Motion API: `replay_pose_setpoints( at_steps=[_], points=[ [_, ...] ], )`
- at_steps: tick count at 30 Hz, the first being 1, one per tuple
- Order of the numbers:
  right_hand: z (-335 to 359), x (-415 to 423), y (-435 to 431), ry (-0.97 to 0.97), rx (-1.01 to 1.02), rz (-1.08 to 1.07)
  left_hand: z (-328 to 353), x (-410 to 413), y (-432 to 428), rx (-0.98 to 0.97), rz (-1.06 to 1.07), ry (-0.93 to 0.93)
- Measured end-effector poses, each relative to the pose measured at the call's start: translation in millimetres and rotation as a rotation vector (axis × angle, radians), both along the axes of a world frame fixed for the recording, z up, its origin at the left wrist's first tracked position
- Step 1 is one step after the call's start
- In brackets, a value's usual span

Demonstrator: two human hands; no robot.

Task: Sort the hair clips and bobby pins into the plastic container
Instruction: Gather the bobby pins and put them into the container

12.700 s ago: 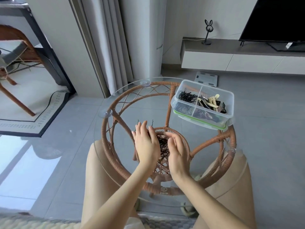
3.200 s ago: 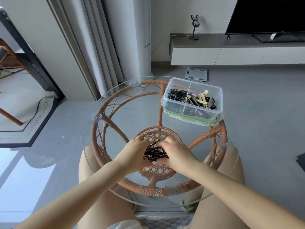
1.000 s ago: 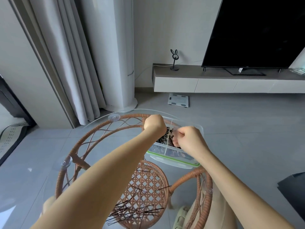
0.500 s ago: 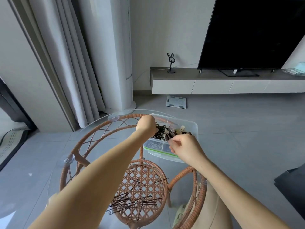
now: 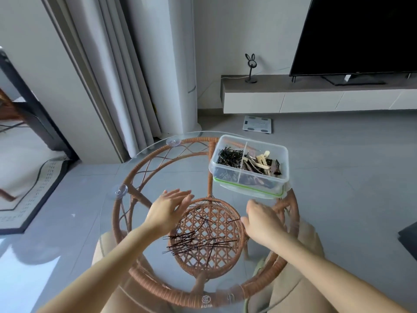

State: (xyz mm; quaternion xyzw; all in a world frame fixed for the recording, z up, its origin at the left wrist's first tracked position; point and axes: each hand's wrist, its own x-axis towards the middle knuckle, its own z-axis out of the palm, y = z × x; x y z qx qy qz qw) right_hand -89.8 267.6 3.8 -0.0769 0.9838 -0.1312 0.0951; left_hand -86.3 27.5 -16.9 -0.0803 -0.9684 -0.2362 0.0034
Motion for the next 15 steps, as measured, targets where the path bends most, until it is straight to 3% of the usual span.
replay_pose_setpoints(
  at_steps=[7,9,12,13,15],
  points=[
    [-5.1,26.2,-48.3,-0.048,0.000,0.254,-20.2,32.4,33.5,0.127,-0.083,-0.007],
    [1.9,20.2,-49.1,-0.085,-0.106,0.221,-12.3,39.6,41.2,0.323,0.020,-0.066],
    [6.4,-14.9,-46.5,0.058,-0.189,0.090,-0.1,48.9,45.7,0.749,0.232,-0.171],
    [5.8,-26.8,-46.6,0.107,-0.187,0.086,1.4,51.2,45.4,0.742,0.280,-0.137],
    [0.9,-40.2,-51.0,0.115,-0.169,0.130,3.1,55.8,42.3,0.438,0.357,-0.012]
  ],
)
